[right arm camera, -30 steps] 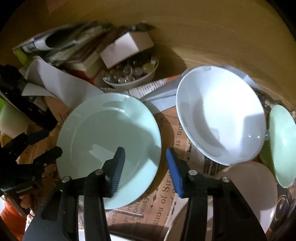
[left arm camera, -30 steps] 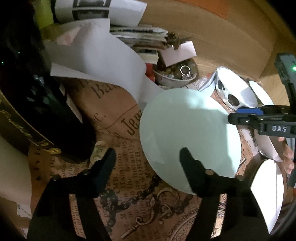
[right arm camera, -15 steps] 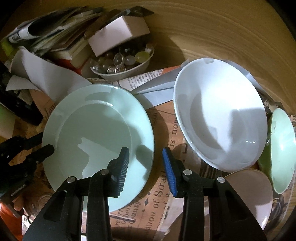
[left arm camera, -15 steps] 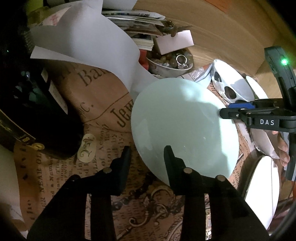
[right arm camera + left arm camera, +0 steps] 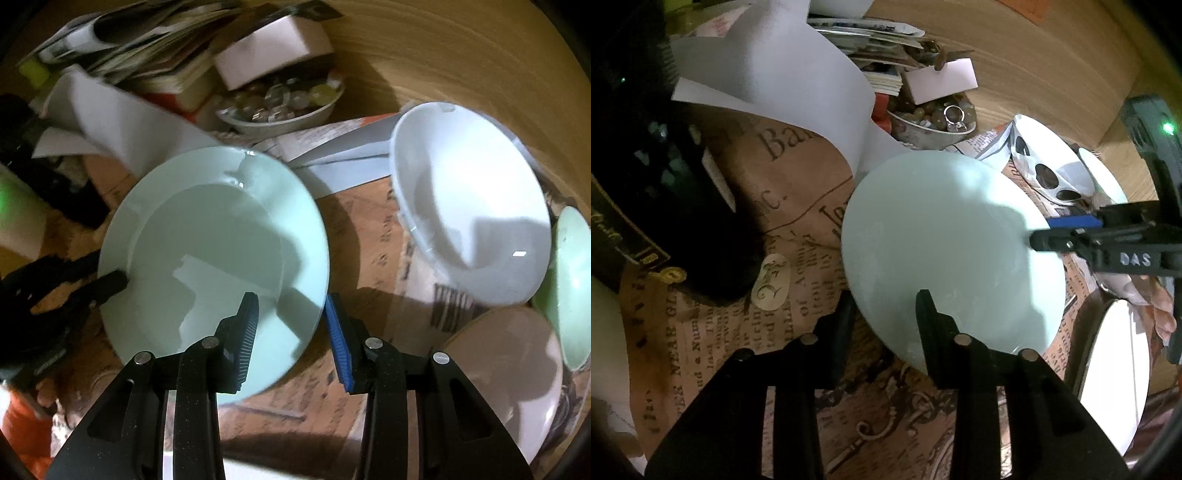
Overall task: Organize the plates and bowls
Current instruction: 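Lift the mint green plate with the left tool toward the stacked plates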
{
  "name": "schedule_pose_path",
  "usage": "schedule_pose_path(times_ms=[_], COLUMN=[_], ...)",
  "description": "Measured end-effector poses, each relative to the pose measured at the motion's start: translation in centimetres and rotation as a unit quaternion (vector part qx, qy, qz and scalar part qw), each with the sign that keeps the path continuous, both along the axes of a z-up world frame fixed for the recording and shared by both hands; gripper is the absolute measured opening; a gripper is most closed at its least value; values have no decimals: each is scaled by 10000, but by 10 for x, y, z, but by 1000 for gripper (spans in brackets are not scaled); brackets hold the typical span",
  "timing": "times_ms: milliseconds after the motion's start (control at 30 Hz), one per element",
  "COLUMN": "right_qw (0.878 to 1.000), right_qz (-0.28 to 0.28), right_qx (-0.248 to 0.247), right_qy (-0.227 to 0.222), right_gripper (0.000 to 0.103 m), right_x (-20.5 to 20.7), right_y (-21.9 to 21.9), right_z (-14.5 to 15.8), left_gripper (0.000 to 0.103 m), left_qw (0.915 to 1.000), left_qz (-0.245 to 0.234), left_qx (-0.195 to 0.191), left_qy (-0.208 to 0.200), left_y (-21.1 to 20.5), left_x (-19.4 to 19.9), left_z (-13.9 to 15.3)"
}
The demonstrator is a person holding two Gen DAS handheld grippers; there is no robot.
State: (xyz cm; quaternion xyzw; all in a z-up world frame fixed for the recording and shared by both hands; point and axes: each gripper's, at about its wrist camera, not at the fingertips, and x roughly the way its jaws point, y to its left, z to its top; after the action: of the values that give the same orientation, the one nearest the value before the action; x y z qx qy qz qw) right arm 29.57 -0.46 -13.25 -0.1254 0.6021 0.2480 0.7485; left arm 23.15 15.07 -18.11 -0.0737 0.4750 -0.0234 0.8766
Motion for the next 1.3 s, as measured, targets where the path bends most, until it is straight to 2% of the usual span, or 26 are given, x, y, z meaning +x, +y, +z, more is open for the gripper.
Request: schedule_pose_path(times_ms=[67,200,300,367,500,767,933,1300], right_qw=[9998,9990,9973,9979,9982,9987,9982,9906], right_qz=[64,-95,-89,14,-68,-160,-207,-411], right_qx=[-131,-268,-472,-491,-460,-260,-11,697], right_qy=[-126,-341,-553,-431,-390,-411,-567,-1101], right_gripper=[31,31,31,26,26,22,21,18], right_x=[-4,2,6,7,7,3,-7,-39], right_y=[2,5,10,17,14,7,2,-29], right_z=[-2,-4,-7,-13,-24,-20,-10,47], left_gripper=[33,26,26,26,25,25,25,25], left_qw=[10000,10000,10000,10000,10000,9999,9997,9965], left_qz=[8,-22,-31,-42,-61,28,98,128], left_qx=[-4,-51,-13,-16,-25,102,90,71], left_qy=[-8,24,7,2,-12,-50,-188,-818], left_y=[2,4,3,4,3,0,3,-5], left_x=[-1,1,1,1,2,-2,-12,-52], left_z=[0,-1,0,0,1,4,15,60])
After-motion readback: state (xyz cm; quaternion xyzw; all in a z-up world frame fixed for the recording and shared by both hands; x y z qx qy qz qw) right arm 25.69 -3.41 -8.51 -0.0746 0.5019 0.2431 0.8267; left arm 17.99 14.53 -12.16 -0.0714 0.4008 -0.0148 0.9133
